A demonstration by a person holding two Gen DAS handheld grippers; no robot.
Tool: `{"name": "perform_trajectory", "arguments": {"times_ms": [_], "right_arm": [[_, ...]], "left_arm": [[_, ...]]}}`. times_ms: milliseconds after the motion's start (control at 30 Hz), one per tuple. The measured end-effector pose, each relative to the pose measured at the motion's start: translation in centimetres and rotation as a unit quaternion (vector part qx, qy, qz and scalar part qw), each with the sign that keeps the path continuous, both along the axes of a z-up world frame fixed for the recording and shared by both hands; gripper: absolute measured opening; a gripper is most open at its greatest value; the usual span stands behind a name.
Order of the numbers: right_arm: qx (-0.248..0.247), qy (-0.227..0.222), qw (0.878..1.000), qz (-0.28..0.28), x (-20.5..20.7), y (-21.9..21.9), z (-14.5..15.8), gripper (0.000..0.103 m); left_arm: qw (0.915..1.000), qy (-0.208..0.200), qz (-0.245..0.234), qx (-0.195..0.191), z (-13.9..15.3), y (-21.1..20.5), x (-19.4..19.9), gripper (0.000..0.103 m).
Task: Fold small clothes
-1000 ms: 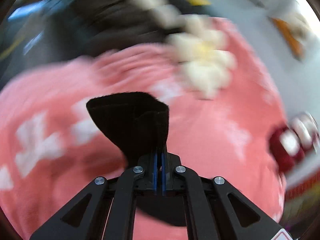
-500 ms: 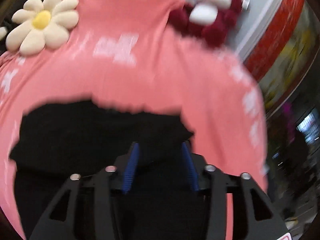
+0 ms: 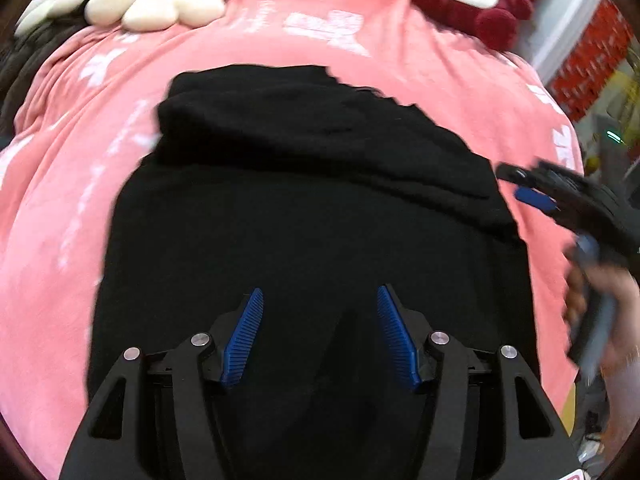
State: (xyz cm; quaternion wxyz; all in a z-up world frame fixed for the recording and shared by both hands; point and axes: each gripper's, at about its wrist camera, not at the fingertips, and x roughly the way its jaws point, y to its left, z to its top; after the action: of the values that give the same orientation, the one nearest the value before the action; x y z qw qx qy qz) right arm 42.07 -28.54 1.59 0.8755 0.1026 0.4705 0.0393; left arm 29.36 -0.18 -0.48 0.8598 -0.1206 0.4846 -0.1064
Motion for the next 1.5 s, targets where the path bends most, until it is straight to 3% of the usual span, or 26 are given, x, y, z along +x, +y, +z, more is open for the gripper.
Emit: {"name": "perform_trajectory", "arguments": {"times_ms": [67, 133, 200, 333, 433, 500, 567, 633, 700, 900, 1000, 1067, 1133, 1167, 1200, 1233, 1333, 1467, 1500], "right_arm": [[-0.022, 0.019, 1.0, -0.012, 1.5, 1.0, -1.5, 0.062], [-0.023, 0.023, 0.999, -0.003, 1.9, 1.9, -2.6, 0.044], [-0.03, 0.011, 0.999, 0.008, 1.6, 2.5, -2.2, 0.009], [-0.011, -0.055, 0.998, 0.0, 0.0, 1.4, 2.0, 0.005], [-0.029, -0.077, 0.996, -0.034, -0.7, -0.7, 3.2, 0.005], [-0.042, -0.037, 0.997, -0.058, -0.3, -2.6, 0.7, 0.005], [-0.036, 0.026, 0.998, -0.039, 0.5, -2.8, -2.5, 0.006], [-0.053, 0.008, 0.998, -0.03, -0.2, -2.1, -2.1, 0.01], [-0.033, -0.017, 0.999, -0.035, -1.4, -2.0, -0.4, 0.011], [-0.008, -0.052, 0.998, -0.028, -3.6, -2.3, 1.6, 0.012], [-0.007, -0.051, 0.999, -0.018, -3.4, -2.1, 1.4, 0.012], [-0.039, -0.021, 0.999, -0.011, -1.9, -1.5, -0.4, 0.011], [-0.079, 0.008, 0.997, -0.017, -1.2, -1.9, -2.5, 0.006], [-0.076, 0.0, 0.997, -0.023, -1.5, -2.1, -2.3, 0.006], [-0.08, -0.004, 0.996, -0.032, -1.8, -2.3, -1.9, 0.006], [-0.085, -0.007, 0.996, -0.041, -2.2, -2.3, -1.5, 0.006], [-0.108, -0.023, 0.992, -0.061, -5.5, -2.8, -0.1, 0.012], [-0.104, -0.026, 0.992, -0.065, -12.0, -3.6, 0.3, 0.046], [-0.101, -0.02, 0.993, -0.064, -13.7, -3.8, 0.3, 0.046]], "left_arm": [[1.0, 0.0, 0.003, -0.001, -0.2, 0.9, -0.4, 0.058], [1.0, -0.002, -0.002, -0.009, -0.3, 1.8, -1.0, 0.059], [0.9999, -0.006, -0.005, -0.011, -0.4, 2.1, -1.2, 0.061], [0.9998, -0.011, -0.012, -0.011, -0.6, 2.2, -1.4, 0.062], [0.9998, -0.012, -0.01, -0.016, -0.6, 2.2, -1.2, 0.064], [0.9998, -0.012, -0.01, -0.015, -0.7, 2.2, -1.2, 0.064], [0.9998, -0.015, -0.013, -0.009, -0.7, 2.0, -1.3, 0.065], [0.9998, -0.012, -0.014, -0.007, -0.5, 1.8, -1.2, 0.065], [0.9996, -0.007, -0.004, -0.027, 0.1, 2.5, -0.5, 0.066], [0.9923, -0.009, 0.079, -0.095, 2.3, 5.9, 5.3, 0.066], [0.9934, -0.034, 0.087, -0.067, 3.1, 5.6, 9.5, 0.066], [0.9946, -0.019, 0.097, -0.031, 1.9, 5.6, 11.8, 0.066], [0.9911, 0.027, 0.126, 0.034, -1.1, 6.4, 14.1, 0.062], [0.9909, 0.025, 0.126, 0.04, -1.6, 6.9, 14.3, 0.065], [0.9899, -0.002, 0.124, 0.069, -1.4, 7.0, 14.1, 0.066], [0.9884, -0.001, 0.12, 0.093, -1.4, 7.0, 14.2, 0.067], [0.9894, 0.008, 0.118, 0.084, -0.8, 8.1, 13.1, 0.065], [0.9936, 0.011, 0.107, 0.036, 0.6, 9.3, 9.0, 0.063], [0.9947, 0.012, 0.098, 0.028, 0.8, 9.6, 7.1, 0.064]]}}
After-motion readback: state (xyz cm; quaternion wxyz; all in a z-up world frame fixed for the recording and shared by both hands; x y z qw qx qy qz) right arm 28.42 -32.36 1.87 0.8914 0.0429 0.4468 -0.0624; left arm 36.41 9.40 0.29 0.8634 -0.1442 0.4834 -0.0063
